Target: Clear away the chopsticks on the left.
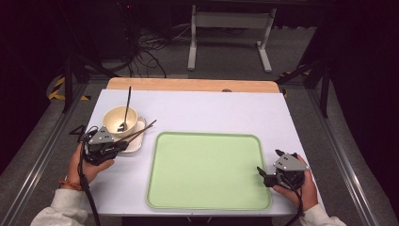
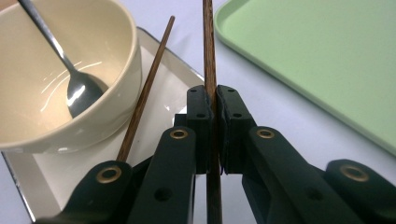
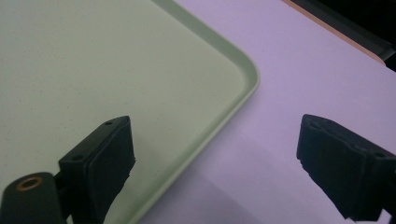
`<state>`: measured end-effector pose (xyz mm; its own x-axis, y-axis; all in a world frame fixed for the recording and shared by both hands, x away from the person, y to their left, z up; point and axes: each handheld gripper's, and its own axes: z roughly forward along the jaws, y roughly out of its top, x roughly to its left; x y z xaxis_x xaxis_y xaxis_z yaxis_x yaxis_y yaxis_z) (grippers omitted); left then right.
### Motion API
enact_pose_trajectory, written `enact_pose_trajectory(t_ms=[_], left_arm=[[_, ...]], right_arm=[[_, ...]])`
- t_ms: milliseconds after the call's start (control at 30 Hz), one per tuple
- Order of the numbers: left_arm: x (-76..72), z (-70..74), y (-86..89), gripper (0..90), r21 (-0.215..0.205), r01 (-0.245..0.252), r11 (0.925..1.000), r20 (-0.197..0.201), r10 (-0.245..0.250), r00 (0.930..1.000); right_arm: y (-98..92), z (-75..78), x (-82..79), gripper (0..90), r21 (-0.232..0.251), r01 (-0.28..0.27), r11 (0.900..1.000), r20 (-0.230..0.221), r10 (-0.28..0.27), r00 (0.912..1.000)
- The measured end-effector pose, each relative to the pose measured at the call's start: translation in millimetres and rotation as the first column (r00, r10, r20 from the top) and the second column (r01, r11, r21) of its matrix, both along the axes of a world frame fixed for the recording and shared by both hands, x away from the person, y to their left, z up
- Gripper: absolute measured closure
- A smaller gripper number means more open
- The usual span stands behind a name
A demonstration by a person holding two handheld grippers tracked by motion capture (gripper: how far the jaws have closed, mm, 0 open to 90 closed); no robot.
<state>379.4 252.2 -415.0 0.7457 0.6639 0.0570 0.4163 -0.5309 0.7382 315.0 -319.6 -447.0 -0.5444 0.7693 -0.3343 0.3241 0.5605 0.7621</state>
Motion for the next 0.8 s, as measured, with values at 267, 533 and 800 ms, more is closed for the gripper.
enact_pose_trajectory(t_ms=[267,533,800], left_arm=[[-6.2,6.2,-14.6,85.0,-0.021,0.036,0.9991,0.022,-0.036,0.9991],[-6.9,9.3,-27.5,85.0,-0.083,0.055,0.9951,0.004,-0.054,0.9985],[-8.0,10.0,-44.8,85.0,-0.084,0.074,0.9938,0.003,-0.074,0.9973]], right_arm=[[0.1,0.3,0.1,11.6,0.003,0.004,1.0,0.002,-0.004,1.0],[0.4,-0.3,0.4,11.6,0.002,0.001,1.0,-0.003,-0.001,1.0],[0.4,-0.1,0.5,11.6,0.002,0.0,1.0,-0.003,0.0,1.0]])
